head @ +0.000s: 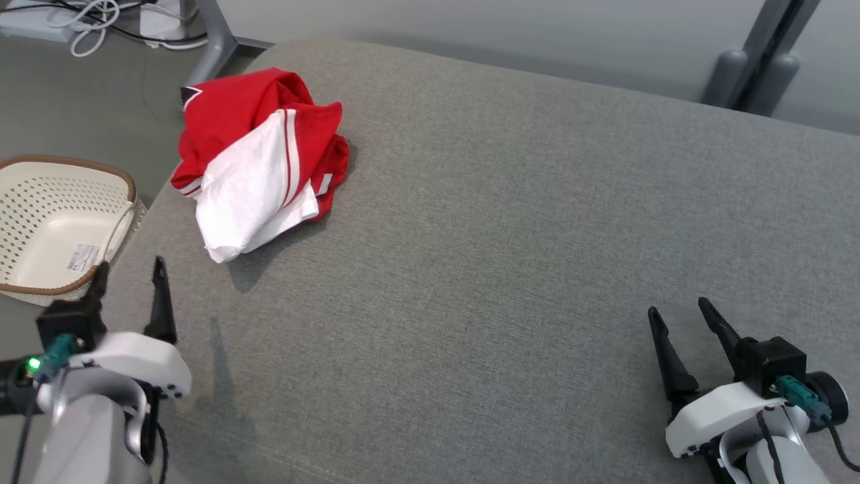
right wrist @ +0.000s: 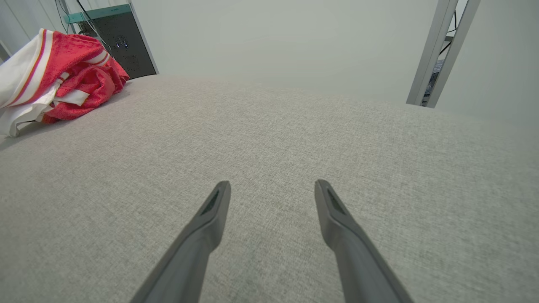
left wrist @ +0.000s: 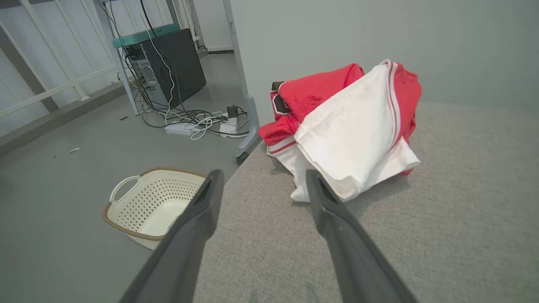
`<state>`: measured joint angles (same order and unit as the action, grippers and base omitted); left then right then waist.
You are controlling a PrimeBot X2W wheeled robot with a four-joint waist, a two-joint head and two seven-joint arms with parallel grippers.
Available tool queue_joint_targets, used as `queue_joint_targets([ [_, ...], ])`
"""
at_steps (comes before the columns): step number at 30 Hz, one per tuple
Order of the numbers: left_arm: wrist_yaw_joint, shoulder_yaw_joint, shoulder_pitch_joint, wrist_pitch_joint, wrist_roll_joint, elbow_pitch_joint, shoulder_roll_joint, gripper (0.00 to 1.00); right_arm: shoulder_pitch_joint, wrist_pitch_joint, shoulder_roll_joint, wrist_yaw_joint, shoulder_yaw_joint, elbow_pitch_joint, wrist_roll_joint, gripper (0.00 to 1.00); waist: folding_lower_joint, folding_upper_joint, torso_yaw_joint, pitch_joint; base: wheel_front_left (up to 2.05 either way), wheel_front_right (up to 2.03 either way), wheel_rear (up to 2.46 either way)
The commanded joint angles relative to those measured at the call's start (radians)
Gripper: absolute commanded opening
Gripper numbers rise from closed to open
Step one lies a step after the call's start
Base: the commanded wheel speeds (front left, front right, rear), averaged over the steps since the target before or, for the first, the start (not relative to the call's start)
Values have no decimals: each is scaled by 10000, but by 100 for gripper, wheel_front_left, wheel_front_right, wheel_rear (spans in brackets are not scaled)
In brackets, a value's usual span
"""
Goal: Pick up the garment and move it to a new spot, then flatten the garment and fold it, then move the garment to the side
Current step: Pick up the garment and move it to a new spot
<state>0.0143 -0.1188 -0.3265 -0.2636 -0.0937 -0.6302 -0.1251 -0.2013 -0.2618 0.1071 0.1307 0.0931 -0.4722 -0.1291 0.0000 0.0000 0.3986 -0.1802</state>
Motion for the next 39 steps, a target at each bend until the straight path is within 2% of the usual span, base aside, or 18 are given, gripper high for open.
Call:
queue_joint_targets([
  [1,141,-47,-673,-14,80,-232,-362,100,-222,-47,206,1,28,47,-14,100,0,0,-474,-476,0,0,0],
  [7,203,1,-2161,-12,344,-867,-1055,100,-448,-46,442,1,-6,126,-29,100,0,0,-1018,-1085,0,0,0],
  [11,363,111,-2859,-12,373,-1252,-1236,100,-532,-44,516,1,-59,191,-1,100,0,0,-1232,-1380,0,0,0],
  [12,570,244,-3317,-12,365,-1591,-1361,100,-587,-30,550,-1,-79,194,-40,100,0,0,-1357,-1560,0,0,0],
  [14,644,302,-3581,-12,377,-1725,-1449,100,-605,-27,544,-1,-58,209,-47,100,0,0,-1420,-1650,0,0,0],
  [18,944,681,-4551,34,403,-2861,-1780,100,-805,-24,562,-1,20,307,-30,100,0,0,-1744,-2055,0,0,0],
  [23,1102,1060,-5328,225,231,-3935,-1959,100,-982,-22,565,-2,-5,500,-53,100,0,0,-2020,-2315,0,0,0],
  [31,1142,1303,-5744,805,-236,-5288,-1920,100,-939,-16,499,-2,-69,574,-102,100,0,0,-2292,-2359,0,0,0],
  [32,1145,1347,-5739,851,-223,-5408,-1932,91,-923,-16,483,-2,-65,562,-106,100,0,0,-2310,-2327,0,0,0],
  [33,1145,1373,-5730,820,-261,-5493,-1915,0,-895,-16,456,-2,-64,553,-107,100,0,0,-2325,-2282,0,0,0],
  [39,1141,1517,-5910,455,-249,-5617,-2081,0,-793,-18,272,-1,-108,467,-138,100,0,0,-2382,-1775,0,0,0],
])
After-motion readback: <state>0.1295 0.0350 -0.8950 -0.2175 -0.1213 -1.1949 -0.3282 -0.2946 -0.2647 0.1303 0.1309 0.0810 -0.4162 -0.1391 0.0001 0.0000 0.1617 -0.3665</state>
